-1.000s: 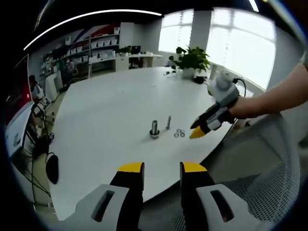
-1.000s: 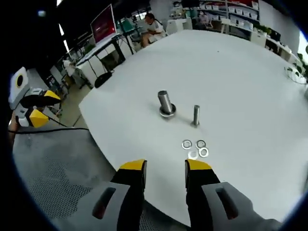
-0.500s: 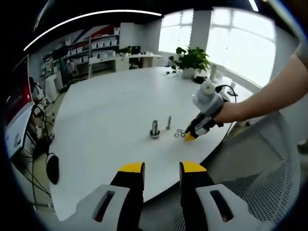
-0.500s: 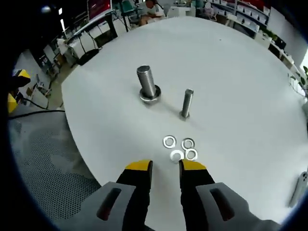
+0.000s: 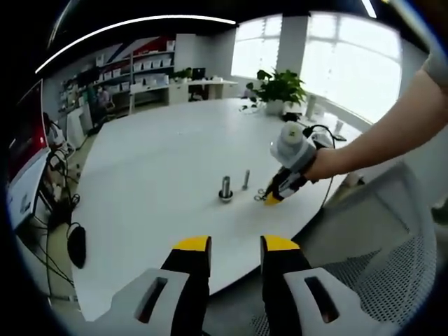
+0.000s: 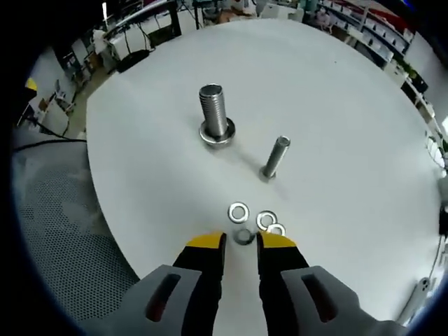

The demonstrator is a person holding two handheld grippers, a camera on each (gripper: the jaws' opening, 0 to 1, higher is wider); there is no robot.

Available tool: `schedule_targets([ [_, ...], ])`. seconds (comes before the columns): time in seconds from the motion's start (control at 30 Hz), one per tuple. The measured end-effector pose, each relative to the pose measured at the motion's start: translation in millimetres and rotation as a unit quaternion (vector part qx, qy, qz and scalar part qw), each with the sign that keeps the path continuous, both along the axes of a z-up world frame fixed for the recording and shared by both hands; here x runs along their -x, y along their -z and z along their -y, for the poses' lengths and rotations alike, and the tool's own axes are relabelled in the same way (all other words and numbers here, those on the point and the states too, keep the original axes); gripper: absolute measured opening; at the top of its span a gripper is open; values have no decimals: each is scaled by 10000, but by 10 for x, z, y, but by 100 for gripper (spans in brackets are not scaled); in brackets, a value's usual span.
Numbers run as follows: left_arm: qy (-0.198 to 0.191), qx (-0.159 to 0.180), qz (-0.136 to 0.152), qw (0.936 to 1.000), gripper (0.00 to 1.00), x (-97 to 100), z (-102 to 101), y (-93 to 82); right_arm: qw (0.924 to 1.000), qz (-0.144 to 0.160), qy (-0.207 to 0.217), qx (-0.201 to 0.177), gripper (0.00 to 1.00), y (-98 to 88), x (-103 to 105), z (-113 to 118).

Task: Place the washer onto the threaded stud by aligning its center hole with the stud, sliding it down to the base, and recovering from edge contact or off-axis alignment until the washer reaches the visible bottom stop.

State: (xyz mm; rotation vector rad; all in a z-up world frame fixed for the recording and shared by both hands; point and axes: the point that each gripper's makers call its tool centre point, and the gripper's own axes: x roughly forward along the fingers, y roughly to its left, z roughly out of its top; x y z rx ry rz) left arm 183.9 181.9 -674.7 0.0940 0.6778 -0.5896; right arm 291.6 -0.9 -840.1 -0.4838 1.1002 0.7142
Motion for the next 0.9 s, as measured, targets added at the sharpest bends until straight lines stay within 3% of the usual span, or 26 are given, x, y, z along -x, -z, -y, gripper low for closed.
schedule_targets([
  [0.23,30,-9,-21,10000,25,3,9,7,9973,-244,-619,301,17,3,-13,-4],
  [0.57,33,-8,-18,10000,25,5,8,8,9904,-538,-847,954,15,26,-7,-22],
  [0.73,39,-24,-20,10000,25,10,5,10,9916,-448,-784,932,14,21,-1,-4],
  [0.9,14,-7,3,10000,24,3,-1,-2,9962,-291,-528,628,14,8,-6,1],
])
